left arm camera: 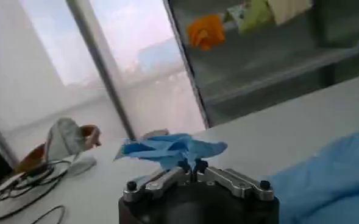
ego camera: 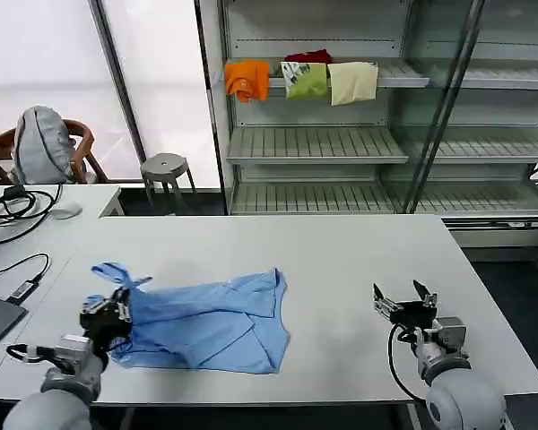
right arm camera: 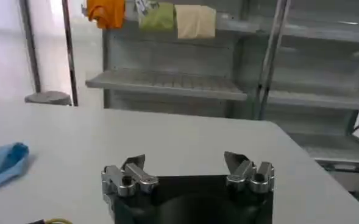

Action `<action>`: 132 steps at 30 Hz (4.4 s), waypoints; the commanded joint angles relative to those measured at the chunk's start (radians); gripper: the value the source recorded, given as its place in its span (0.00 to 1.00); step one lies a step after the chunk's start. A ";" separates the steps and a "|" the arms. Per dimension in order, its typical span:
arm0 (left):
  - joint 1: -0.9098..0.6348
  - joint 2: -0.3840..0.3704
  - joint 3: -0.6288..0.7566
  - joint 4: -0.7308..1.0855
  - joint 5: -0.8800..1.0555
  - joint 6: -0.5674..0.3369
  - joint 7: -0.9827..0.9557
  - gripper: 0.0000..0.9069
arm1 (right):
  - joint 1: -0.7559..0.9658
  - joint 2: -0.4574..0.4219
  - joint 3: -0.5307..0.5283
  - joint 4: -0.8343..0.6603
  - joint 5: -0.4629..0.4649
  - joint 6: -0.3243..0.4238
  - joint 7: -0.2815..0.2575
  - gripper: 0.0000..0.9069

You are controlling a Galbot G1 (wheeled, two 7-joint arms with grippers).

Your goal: Fold and organize the clothes.

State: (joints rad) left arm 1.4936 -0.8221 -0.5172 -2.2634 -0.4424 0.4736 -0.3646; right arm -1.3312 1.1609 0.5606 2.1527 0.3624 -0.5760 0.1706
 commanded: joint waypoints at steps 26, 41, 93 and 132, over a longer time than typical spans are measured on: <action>-0.418 -0.290 0.440 0.109 -0.269 0.088 -0.085 0.02 | -0.046 0.009 0.075 0.025 -0.020 -0.002 -0.003 1.00; -0.447 -0.343 0.461 0.169 -0.262 0.087 -0.057 1.00 | -0.047 0.004 0.076 0.028 -0.020 -0.002 -0.006 1.00; -0.208 -0.246 0.207 0.259 -0.271 -0.043 -0.141 1.00 | 0.012 0.006 0.014 0.011 -0.041 0.003 -0.020 1.00; -0.195 -0.282 0.238 0.311 -0.351 -0.150 -0.109 0.01 | -0.023 0.017 0.010 0.044 -0.055 0.001 -0.017 1.00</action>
State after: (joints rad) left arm 1.3126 -1.0892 -0.2857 -1.9758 -0.8266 0.3301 -0.4764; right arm -1.3540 1.1764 0.5753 2.1935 0.3089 -0.5737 0.1528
